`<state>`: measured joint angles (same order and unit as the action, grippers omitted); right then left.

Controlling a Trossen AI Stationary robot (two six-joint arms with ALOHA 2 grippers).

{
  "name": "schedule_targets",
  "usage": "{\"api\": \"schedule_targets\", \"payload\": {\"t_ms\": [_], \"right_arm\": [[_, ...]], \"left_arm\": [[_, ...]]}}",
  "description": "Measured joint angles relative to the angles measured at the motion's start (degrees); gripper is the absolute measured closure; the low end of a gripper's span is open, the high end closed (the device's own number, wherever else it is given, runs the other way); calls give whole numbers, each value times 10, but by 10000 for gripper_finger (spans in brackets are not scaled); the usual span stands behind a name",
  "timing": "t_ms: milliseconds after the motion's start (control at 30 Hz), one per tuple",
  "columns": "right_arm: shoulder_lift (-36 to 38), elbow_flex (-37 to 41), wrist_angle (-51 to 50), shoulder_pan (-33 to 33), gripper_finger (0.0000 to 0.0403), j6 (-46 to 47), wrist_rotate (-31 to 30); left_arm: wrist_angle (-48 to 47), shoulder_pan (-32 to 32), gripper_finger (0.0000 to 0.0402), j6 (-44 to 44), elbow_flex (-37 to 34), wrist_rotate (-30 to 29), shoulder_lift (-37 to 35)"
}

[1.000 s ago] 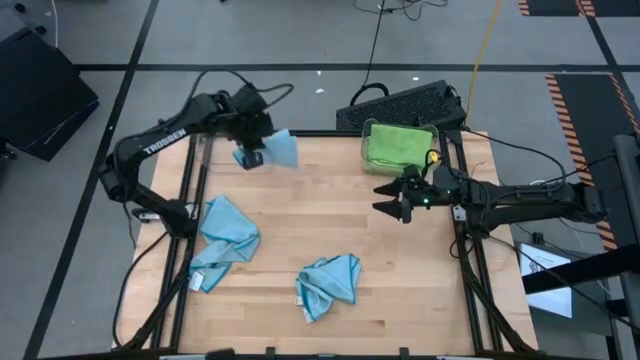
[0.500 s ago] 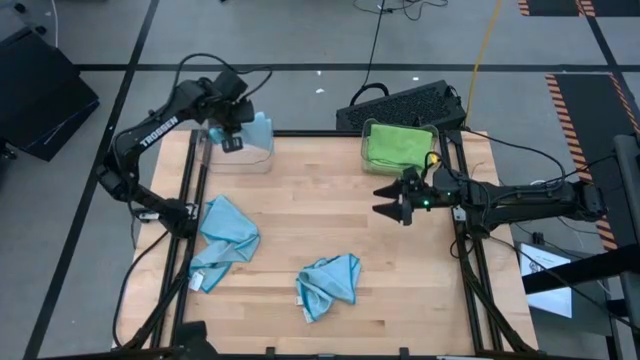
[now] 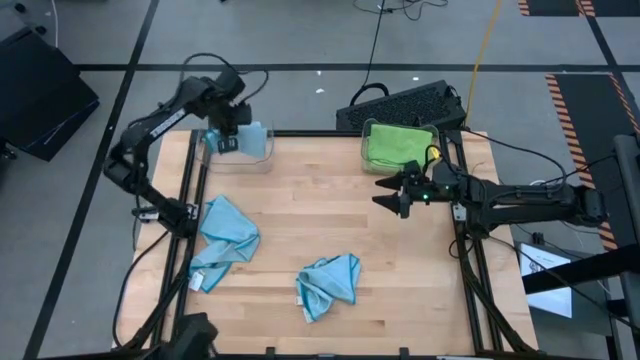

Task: Sort microfiber towel by color & place in baskets
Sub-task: Put the top blue towel into the left transparent bin

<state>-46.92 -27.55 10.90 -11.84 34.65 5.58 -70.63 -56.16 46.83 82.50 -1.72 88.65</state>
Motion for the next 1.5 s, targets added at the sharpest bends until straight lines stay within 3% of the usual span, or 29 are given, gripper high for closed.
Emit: {"api": "schedule_targets", "payload": {"t_ms": [300, 600, 1100, 1200, 1500], "right_arm": [[0, 0, 1, -13, 7, 4, 1], [0, 0, 1, -13, 7, 4, 1], [0, 0, 9, -13, 7, 21, 5], [0, 0, 9, -13, 7, 22, 6], [0, 0, 9, -13, 7, 34, 7]], "left_arm": [[-36, -8, 392, -6, -22, 33, 92], [-45, -21, 392, -12, -23, 59, 135], [-20, -25, 387, -61, -23, 45, 202], [4, -29, 356, -88, -23, 18, 202], [44, -34, 213, -139, -23, -44, 203]]}}
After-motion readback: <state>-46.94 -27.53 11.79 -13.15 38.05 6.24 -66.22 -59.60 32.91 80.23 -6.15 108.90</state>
